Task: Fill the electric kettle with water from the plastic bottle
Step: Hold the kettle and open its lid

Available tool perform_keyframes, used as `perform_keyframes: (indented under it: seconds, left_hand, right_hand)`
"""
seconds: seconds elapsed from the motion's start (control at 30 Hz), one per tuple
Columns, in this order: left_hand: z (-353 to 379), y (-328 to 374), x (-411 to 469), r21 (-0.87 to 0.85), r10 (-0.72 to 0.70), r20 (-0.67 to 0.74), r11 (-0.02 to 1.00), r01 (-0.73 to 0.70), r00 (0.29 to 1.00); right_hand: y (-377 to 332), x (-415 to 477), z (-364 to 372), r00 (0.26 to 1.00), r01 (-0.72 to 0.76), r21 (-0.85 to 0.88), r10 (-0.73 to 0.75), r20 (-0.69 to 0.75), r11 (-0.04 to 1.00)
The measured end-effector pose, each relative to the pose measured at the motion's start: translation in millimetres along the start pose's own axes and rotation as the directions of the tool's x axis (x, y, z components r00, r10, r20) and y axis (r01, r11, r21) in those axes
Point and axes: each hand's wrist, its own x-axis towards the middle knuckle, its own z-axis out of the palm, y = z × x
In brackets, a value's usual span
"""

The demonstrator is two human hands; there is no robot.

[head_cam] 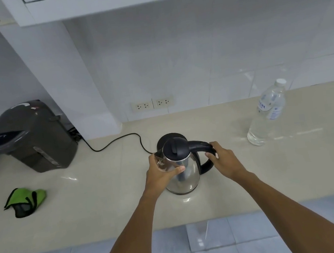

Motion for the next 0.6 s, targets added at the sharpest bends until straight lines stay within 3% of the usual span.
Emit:
perform_keyframes:
  seconds: [0.13,0.2,0.33,0.4,0.47,0.6]
  left_hand:
    - [3.1,-0.4,-0.9,0.023,0.015,-0.024,1.0,-0.014,1.0]
    - [4.1,-1.0,-1.3,0.029,0.015,-0.022,0.999,-0.015,1.0]
    - [4.4,-1.5,-2.1,0.013,0.013,-0.027,1.0,-0.012,1.0]
    - [3.9,-0.8,-1.7,0.009,0.002,-0.025,1.0,-0.002,1.0]
    - [3.7,0.1,-1.0,0.021,-0.012,-0.026,1.0,0.012,1.0]
    - [3.5,-0.6,0.5,0.036,-0.015,-0.025,0.999,0.016,1.0]
  right_hand:
    - [-5.8,6.1,-3.8,0.996,-0.069,-0.032,0.07,0.055,0.997]
    - [-22.4,13.4,-3.2,0.997,-0.083,-0.115,0.083,-0.006,0.99]
    - [-87.5,22.5,12.0,0.954,0.103,-0.286,-0.176,-0.243,0.953]
    - [-109.2,26.0,25.6,0.949,0.143,-0.431,-0.247,-0.194,0.891]
    - [-115.1,28.9,34.8,0.975,0.104,-0.559,-0.196,-0.107,0.822]
    - [-114.6,33.0,38.5,0.979,0.089,-0.576,-0.179,-0.101,0.813]
